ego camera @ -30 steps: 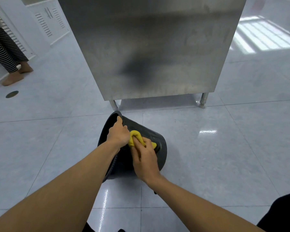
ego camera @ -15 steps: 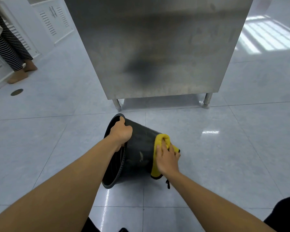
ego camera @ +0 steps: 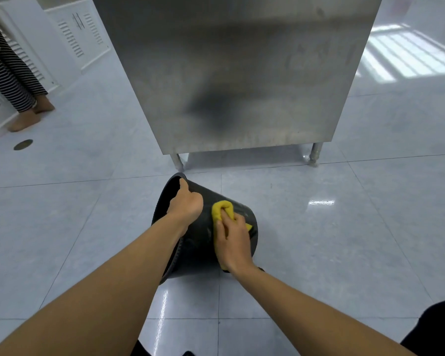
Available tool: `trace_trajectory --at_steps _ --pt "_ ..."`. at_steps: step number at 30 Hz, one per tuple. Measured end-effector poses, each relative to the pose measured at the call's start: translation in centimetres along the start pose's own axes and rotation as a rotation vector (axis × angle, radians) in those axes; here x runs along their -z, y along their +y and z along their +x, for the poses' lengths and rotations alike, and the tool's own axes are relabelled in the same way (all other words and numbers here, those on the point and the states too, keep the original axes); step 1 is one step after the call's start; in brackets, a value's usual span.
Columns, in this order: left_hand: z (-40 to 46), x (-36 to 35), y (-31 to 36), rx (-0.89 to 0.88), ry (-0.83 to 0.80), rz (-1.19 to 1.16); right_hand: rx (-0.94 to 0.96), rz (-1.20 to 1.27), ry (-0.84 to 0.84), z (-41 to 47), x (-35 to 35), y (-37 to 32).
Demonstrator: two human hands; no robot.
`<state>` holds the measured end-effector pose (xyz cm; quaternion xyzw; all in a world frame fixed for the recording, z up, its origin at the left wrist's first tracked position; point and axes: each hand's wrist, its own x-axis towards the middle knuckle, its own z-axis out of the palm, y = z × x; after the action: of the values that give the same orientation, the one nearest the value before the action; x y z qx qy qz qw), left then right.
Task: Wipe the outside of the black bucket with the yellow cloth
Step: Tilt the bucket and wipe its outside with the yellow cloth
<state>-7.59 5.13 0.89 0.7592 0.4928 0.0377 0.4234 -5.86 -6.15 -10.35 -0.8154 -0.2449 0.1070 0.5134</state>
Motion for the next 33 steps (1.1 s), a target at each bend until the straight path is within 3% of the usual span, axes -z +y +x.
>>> trace_trajectory --at_steps 5,9,16,20,22,26,28,31,33 --pt "0.5 0.3 -0.2 -0.025 -0.025 -0.043 0.217 0.236 -0.028 -2.2 -1.3 -5.0" --pt "0.7 0.3 -0.5 -0.086 -0.028 0.015 0.247 0.137 -0.025 -1.7 -1.6 -3.1" --pt "0.9 0.1 -0.5 -0.101 -0.066 0.034 -0.178 -0.120 0.009 0.5 0.6 4.3" --pt "0.8 -0.3 -0.2 -0.115 -0.099 0.050 -0.424 -0.062 0.005 0.7 1.5 6.4" --pt "0.8 -0.4 -0.2 -0.105 -0.098 0.047 -0.327 -0.071 0.033 0.4 1.1 5.7" --pt "0.7 -0.4 -0.2 -0.111 -0.088 0.033 0.089 -0.035 0.080 -0.2 0.1 2.9" --pt "0.6 -0.4 -0.2 -0.141 -0.112 0.043 0.210 -0.065 0.065 -0.4 0.0 1.5" --pt "0.7 -0.5 -0.5 -0.189 -0.156 0.062 0.240 -0.129 0.033 -0.4 0.1 0.8" --pt "0.6 -0.4 -0.5 -0.205 -0.167 0.085 0.148 -0.174 0.017 0.0 0.3 1.7"
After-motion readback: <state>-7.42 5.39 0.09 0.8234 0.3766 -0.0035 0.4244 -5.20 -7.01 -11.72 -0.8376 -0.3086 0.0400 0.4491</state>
